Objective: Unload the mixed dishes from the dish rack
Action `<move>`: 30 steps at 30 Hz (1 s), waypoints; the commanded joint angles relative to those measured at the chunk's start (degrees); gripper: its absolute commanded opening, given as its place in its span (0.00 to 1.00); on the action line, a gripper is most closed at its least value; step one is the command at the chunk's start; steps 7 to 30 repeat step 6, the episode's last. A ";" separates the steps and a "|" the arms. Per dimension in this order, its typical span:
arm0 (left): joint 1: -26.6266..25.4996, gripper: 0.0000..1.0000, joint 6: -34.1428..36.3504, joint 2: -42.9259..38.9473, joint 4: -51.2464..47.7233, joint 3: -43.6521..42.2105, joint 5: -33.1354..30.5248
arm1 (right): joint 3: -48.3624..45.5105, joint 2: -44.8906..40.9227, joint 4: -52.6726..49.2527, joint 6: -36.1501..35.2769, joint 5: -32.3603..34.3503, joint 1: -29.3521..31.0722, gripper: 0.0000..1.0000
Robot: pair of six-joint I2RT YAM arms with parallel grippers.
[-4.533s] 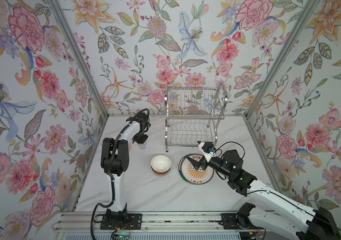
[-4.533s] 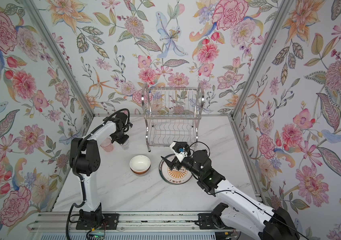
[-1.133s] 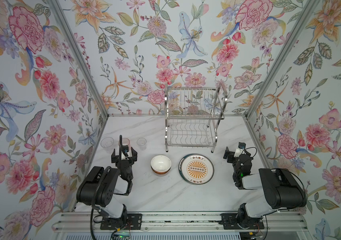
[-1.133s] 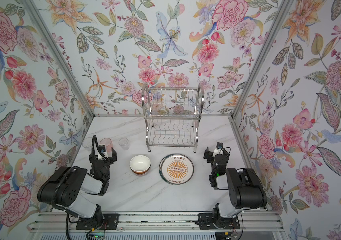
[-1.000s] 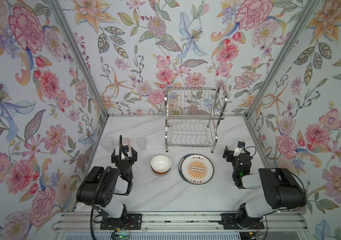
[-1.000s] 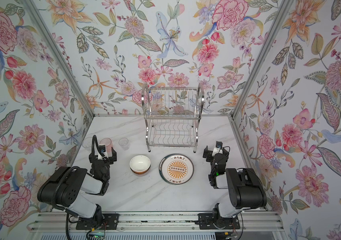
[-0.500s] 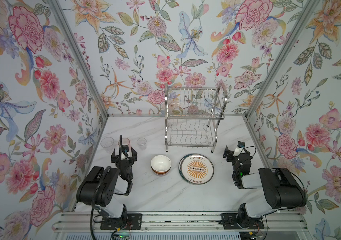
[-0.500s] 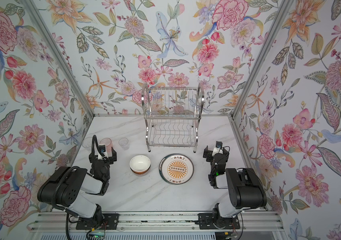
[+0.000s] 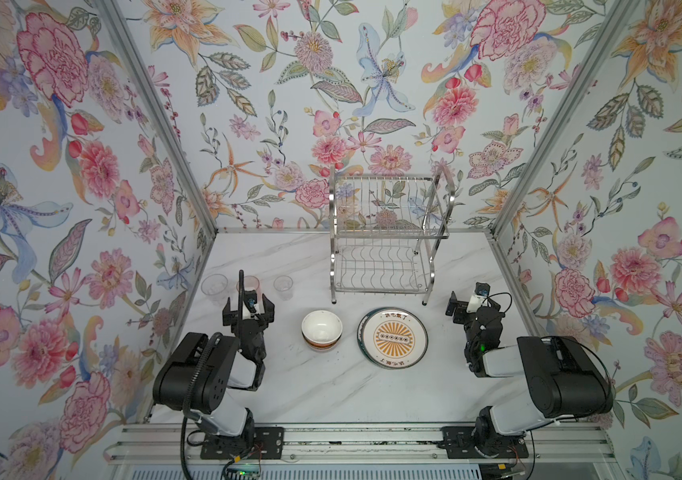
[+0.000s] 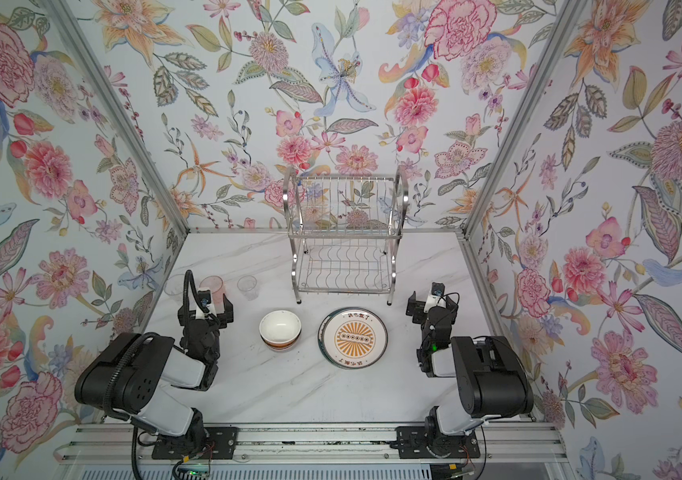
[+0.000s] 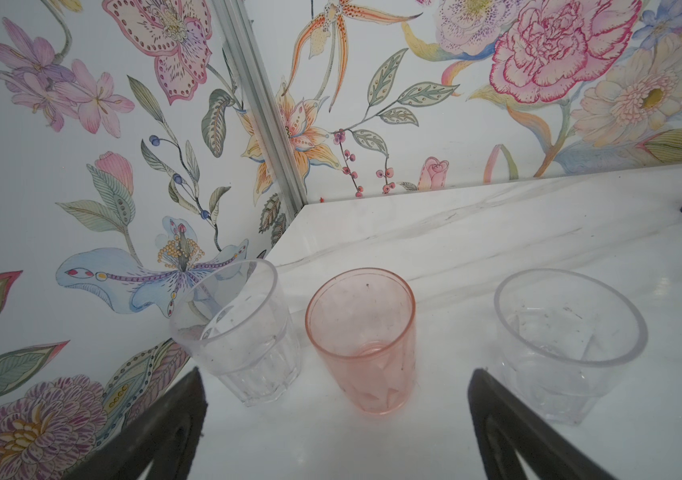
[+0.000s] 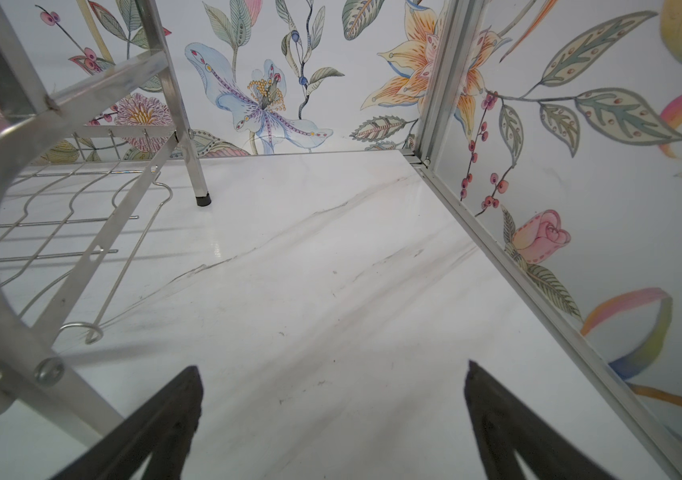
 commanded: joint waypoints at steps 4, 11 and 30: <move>0.70 0.99 -0.86 -0.43 0.59 0.55 -0.22 | 0.50 0.35 0.25 -0.55 0.87 0.31 0.99; 0.61 0.99 -0.86 -0.52 0.75 0.61 -0.22 | 0.45 0.35 0.19 -0.56 0.82 0.31 0.99; 0.61 0.99 -0.86 -0.52 0.75 0.61 -0.22 | 0.45 0.35 0.19 -0.56 0.82 0.31 0.99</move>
